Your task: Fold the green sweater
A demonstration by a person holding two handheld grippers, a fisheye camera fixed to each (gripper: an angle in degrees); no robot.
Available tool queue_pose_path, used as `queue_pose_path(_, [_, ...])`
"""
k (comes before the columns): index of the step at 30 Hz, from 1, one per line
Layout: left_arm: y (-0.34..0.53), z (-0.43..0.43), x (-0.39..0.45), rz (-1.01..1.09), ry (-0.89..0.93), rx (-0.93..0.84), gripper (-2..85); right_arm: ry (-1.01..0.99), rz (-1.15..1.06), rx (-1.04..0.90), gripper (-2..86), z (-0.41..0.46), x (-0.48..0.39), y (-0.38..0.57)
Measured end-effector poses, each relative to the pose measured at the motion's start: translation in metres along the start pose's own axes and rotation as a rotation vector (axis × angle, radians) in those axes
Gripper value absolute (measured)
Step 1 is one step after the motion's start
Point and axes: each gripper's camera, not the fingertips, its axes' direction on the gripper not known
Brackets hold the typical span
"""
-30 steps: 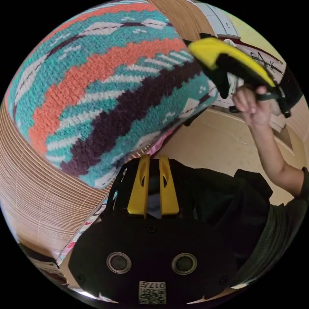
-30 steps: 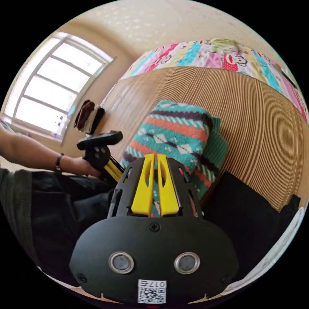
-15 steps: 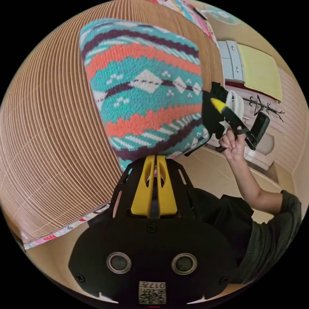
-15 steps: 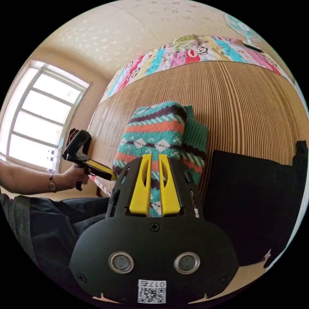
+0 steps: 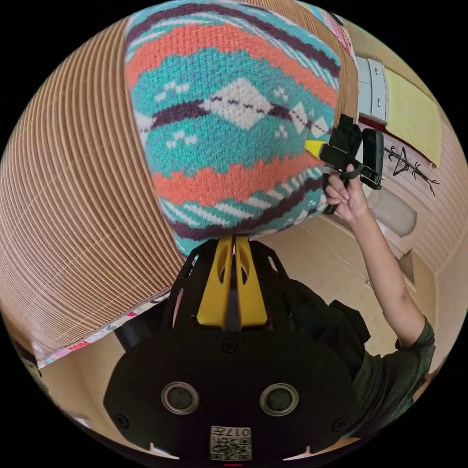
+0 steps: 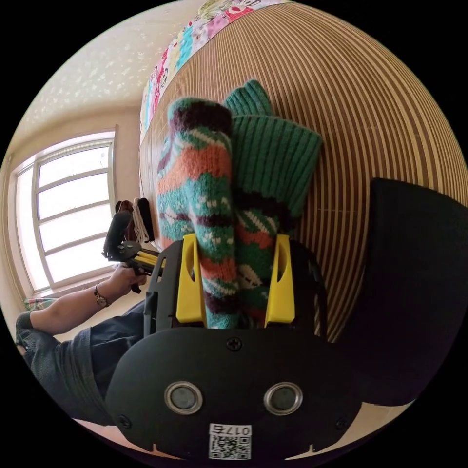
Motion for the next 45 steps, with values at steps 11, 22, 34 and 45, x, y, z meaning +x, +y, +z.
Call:
queue_pose_path(11, [0.147,-0.086,-0.073,0.067,0.016,0.079,-1.0,0.059,0.058,0.017,20.5,0.125,-0.067,0.029])
queue_pose_path(22, [0.335,-0.248,-0.233,-0.259,-0.231,0.341,-1.0,0.095,-0.139,0.007,21.1,0.328,-0.266,-0.045])
queue_pose_path(34, [0.393,-0.241,-0.209,-0.353,-0.576,0.359,-1.0,-0.004,-0.159,-0.047,19.4,0.405,-0.345,-0.051])
queue_pose_path(45, [0.384,-0.147,-0.183,-0.507,-0.211,0.068,-1.0,-0.049,-0.023,-0.186,1.4,0.173,-0.186,0.036])
